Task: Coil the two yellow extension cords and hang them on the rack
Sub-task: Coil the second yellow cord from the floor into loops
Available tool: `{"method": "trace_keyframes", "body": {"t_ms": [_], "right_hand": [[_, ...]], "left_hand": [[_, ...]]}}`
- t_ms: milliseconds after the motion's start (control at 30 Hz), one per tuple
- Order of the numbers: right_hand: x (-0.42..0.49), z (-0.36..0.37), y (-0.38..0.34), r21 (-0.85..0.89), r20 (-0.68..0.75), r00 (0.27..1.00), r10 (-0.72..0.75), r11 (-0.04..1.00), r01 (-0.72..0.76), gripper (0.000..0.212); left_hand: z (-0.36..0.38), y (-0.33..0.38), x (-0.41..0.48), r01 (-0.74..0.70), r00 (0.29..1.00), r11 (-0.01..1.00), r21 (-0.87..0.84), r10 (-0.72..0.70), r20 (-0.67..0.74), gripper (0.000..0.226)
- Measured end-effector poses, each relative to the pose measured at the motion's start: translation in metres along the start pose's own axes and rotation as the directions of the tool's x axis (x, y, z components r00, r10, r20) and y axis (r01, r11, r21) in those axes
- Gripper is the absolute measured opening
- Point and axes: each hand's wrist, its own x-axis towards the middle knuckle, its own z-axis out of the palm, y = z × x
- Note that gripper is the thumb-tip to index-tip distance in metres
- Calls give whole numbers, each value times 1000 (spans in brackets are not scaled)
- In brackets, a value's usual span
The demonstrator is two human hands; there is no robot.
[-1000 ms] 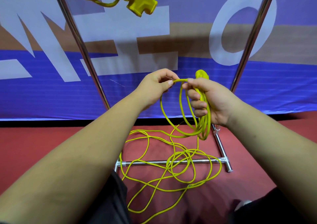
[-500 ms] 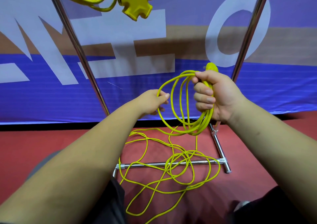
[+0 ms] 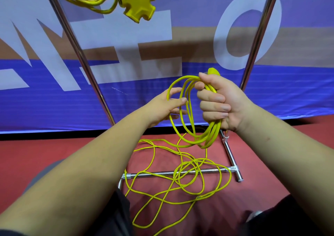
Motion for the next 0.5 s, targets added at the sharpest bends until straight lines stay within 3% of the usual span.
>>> {"method": "trace_keyframes", "body": {"t_ms": [133, 300, 500], "right_hand": [[-1, -3, -2, 40, 48, 999, 26, 999, -28, 35], [0, -3, -5, -145, -131, 991, 32, 988, -51, 28], [1, -4, -3, -283, -252, 967, -33, 958, -41, 33]], "left_hand": [[8, -6, 2, 8, 998, 1000, 19, -9, 56, 49], [8, -14, 6, 41, 997, 999, 24, -43, 64, 23], [6, -9, 6, -51, 999, 977, 206, 54, -10, 25]]}}
